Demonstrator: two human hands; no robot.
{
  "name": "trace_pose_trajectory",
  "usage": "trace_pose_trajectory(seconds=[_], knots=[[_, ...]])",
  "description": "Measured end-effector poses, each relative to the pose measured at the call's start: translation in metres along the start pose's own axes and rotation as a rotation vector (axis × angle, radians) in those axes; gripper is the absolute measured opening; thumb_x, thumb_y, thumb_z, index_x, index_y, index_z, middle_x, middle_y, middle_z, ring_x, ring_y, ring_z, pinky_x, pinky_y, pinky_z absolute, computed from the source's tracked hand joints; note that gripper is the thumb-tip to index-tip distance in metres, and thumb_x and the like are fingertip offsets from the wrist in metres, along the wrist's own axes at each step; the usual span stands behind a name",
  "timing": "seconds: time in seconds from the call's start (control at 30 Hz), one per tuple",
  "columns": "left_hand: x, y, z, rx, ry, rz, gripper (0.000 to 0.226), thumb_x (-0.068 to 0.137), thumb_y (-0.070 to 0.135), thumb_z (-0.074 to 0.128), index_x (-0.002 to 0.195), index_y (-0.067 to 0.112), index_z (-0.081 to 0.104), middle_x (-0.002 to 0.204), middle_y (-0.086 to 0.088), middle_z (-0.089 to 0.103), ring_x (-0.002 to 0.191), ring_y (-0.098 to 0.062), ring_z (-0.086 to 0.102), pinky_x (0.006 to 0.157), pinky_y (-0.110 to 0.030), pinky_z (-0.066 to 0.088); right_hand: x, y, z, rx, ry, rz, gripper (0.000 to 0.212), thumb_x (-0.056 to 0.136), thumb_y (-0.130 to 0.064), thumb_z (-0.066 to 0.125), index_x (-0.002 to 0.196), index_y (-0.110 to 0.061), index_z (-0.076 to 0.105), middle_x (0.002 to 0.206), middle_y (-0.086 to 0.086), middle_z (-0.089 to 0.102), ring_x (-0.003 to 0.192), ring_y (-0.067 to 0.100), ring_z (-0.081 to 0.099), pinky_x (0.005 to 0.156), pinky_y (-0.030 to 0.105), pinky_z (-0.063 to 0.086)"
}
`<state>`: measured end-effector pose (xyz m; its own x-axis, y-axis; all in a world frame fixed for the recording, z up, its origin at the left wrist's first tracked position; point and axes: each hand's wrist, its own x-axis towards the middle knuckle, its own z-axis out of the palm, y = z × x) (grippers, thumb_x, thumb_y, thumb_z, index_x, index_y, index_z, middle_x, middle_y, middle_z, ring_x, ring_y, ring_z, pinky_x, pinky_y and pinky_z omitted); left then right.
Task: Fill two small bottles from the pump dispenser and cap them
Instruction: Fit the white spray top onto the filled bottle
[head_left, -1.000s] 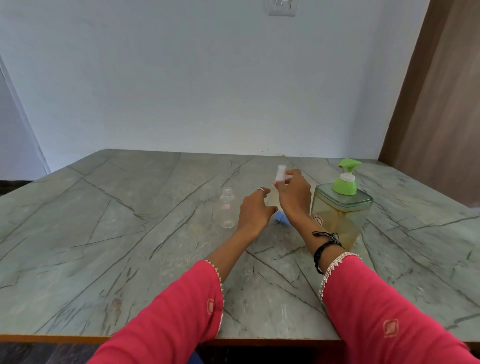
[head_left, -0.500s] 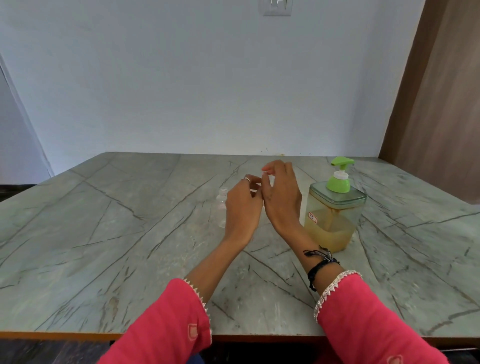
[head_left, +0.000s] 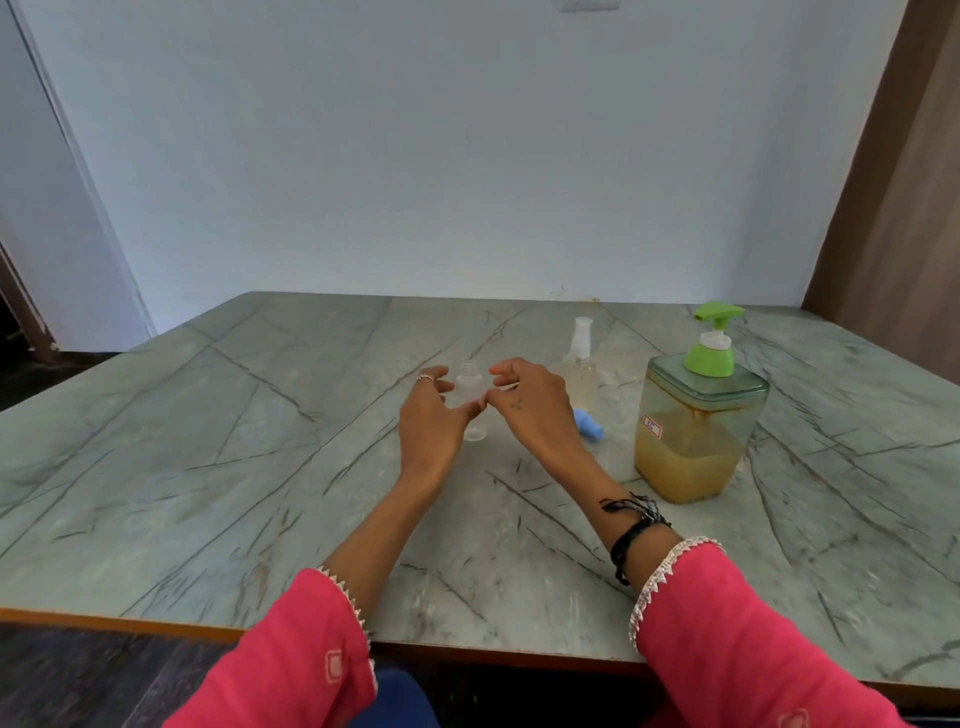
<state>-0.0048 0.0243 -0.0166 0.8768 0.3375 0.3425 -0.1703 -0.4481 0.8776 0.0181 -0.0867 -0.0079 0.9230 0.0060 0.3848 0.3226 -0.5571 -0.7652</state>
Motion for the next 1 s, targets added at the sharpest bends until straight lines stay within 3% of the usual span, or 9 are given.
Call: trace_pose_trajectory(seconds=[0.2,0.37,0.53,0.7,0.9,1.0], knots=[[0.005,-0.002,0.000,0.045,-0.055,0.003,0.041,0.078,0.018,0.073,0.116,0.008,0.060,0.112,-0.008,0.066,0.093,-0.013,0.059,0.082,-0.022,0.044,0.005,0.005,0.003,-0.032,-0.050,0.003,0.024,0.090,-0.017,0.061,0.113,-0.011,0.069,0.104,0.007,0.072,0.097,0.018,0.065,0.078,0.019,0.042],[-0.001,0.012,0.001,0.026,-0.053,0.048,0.046,0.077,0.022,0.074,0.118,0.008,0.059,0.111,-0.005,0.066,0.088,-0.008,0.056,0.079,-0.019,0.043,0.000,-0.001,-0.019,-0.046,-0.048,-0.022,0.027,0.090,-0.016,0.059,0.115,-0.014,0.067,0.106,0.004,0.071,0.098,0.016,0.065,0.083,0.027,0.050],[-0.017,0.030,0.002,-0.032,-0.143,0.079,0.042,0.076,0.026,0.075,0.113,0.016,0.058,0.099,0.007,0.061,0.078,0.001,0.055,0.060,-0.007,0.040,-0.021,0.000,-0.052,-0.133,0.005,-0.090,0.025,0.090,-0.022,0.060,0.114,-0.021,0.067,0.103,-0.004,0.071,0.093,0.009,0.064,0.075,0.022,0.047],[-0.039,0.037,0.012,-0.061,-0.270,0.083,0.035,0.074,0.027,0.076,0.102,0.022,0.054,0.091,0.013,0.059,0.072,0.008,0.056,0.056,-0.004,0.041,-0.047,0.012,-0.080,-0.115,0.012,-0.067,0.025,0.087,-0.019,0.063,0.112,-0.022,0.068,0.097,-0.005,0.072,0.089,0.005,0.065,0.080,0.024,0.053],[-0.050,0.041,0.031,-0.081,-0.379,0.126,0.036,0.074,0.023,0.077,0.102,0.019,0.056,0.087,0.017,0.059,0.065,0.011,0.058,0.054,0.003,0.039,-0.067,0.025,-0.096,-0.126,0.069,-0.060,0.029,0.089,-0.016,0.063,0.118,-0.016,0.066,0.099,-0.003,0.071,0.085,0.000,0.061,0.074,0.006,0.044],[-0.052,0.041,0.036,-0.124,-0.388,0.138,0.032,0.074,0.020,0.077,0.097,0.022,0.054,0.085,0.020,0.057,0.067,0.011,0.057,0.054,0.002,0.040,-0.071,0.025,-0.098,-0.186,0.104,-0.103,0.029,0.092,-0.016,0.060,0.121,-0.016,0.064,0.100,-0.003,0.070,0.082,0.002,0.061,0.074,0.011,0.048]])
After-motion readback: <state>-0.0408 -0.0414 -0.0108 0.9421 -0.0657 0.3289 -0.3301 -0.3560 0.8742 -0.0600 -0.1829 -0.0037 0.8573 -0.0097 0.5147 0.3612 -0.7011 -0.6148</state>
